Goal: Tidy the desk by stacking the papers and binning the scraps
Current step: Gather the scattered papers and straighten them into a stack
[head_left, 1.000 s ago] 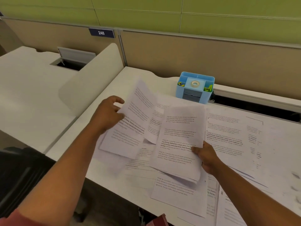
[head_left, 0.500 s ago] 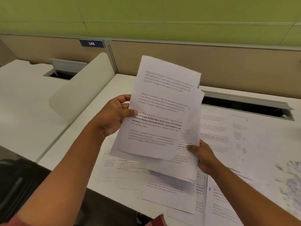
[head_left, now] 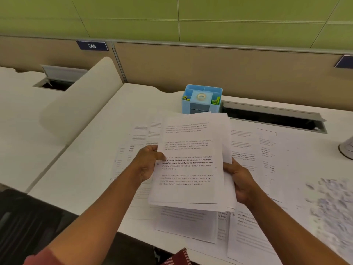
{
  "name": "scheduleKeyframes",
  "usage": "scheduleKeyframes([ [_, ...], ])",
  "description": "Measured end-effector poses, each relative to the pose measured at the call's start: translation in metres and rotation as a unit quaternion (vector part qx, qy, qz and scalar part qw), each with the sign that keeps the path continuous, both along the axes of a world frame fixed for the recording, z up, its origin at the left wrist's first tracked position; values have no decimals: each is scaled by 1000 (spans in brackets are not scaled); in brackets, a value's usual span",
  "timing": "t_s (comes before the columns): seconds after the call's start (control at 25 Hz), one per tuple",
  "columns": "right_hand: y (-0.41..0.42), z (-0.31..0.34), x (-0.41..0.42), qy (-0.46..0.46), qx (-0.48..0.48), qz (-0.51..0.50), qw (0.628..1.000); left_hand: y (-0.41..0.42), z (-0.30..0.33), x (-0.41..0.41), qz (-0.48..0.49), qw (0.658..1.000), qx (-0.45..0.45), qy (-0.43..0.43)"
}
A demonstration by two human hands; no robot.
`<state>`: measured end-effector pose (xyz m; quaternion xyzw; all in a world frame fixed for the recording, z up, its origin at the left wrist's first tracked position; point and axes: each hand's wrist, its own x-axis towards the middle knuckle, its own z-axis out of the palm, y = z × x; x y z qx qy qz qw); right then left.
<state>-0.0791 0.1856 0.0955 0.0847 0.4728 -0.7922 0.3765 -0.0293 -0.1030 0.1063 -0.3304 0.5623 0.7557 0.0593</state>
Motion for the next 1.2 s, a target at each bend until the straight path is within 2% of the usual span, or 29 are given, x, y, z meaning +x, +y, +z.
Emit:
scheduleKeyframes([
  [0.16,7,7,1,-17,4,17,1000,14,-6,4,-48,997,48,-26],
  [0.36,18,19,-2,-34,-6,74,997,34,-14,8,-82,995,52,-10],
  [0.52,28,24,-1,5,-29,65,997,49,-20,9,-47,997,60,19],
  [0.6,36,22,-2,14,-81,57,995,49,-18,5,-16,996,74,44],
  [0.72,44,13,2,-38,-190,35,980,49,-13,-2,63,986,110,105],
  [0.8,38,6,10,-53,-216,10,975,54,-8,-5,121,973,134,146],
  [0.92,14,0,25,-42,-180,-45,982,66,-5,-9,175,958,148,175],
  [1.08,-10,-8,23,-1,-22,-127,992,78,-10,-5,162,956,156,189],
  [1.2,8,-12,11,63,65,-117,989,56,-9,-4,167,959,136,184],
])
